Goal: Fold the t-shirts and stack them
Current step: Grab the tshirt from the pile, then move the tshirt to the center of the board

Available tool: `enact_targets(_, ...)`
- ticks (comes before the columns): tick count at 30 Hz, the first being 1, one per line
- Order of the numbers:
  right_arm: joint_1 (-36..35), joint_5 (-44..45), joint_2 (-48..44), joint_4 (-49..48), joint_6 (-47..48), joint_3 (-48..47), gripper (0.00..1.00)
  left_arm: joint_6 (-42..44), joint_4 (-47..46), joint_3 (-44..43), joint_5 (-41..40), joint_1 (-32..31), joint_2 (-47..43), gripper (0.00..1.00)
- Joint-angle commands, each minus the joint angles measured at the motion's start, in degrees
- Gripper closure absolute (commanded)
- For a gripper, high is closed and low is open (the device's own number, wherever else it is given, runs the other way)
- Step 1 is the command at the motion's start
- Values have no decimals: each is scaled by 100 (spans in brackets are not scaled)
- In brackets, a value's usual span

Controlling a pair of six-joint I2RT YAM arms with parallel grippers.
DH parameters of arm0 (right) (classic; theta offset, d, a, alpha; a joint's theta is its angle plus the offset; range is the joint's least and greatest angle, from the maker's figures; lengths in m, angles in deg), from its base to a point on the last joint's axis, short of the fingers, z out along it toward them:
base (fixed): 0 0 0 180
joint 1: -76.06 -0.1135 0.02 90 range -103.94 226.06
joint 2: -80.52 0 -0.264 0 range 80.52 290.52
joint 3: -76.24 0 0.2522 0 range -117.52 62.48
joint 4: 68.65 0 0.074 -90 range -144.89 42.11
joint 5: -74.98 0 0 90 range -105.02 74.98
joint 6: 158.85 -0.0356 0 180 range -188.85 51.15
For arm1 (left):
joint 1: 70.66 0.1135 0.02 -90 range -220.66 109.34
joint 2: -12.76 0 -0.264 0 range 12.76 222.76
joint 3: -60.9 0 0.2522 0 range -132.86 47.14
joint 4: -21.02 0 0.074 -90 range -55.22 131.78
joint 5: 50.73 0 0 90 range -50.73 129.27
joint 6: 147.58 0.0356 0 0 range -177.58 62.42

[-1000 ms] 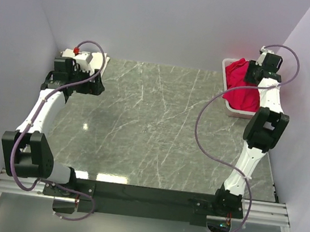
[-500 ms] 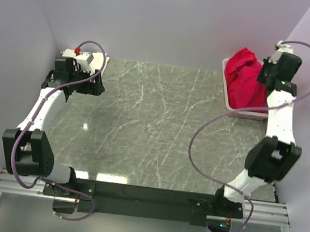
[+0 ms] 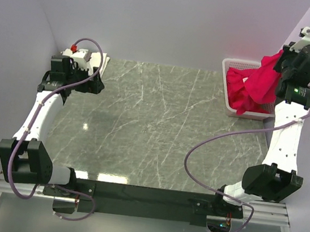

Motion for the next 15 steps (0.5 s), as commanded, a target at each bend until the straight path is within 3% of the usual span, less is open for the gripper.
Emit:
enact_targets(1,33,45,-107,-645,-35,-396,100,-116,-213,-36,107,-5,-262,0)
enact_targets(6,24,-359,-81,-575,-229,-1064,100,-134,-169,-167,98,-5,-192,0)
enact_targets(15,-387,-2468,-503,-698,-853,-1689,100,-424,-239,-440,379,135,-69,1)
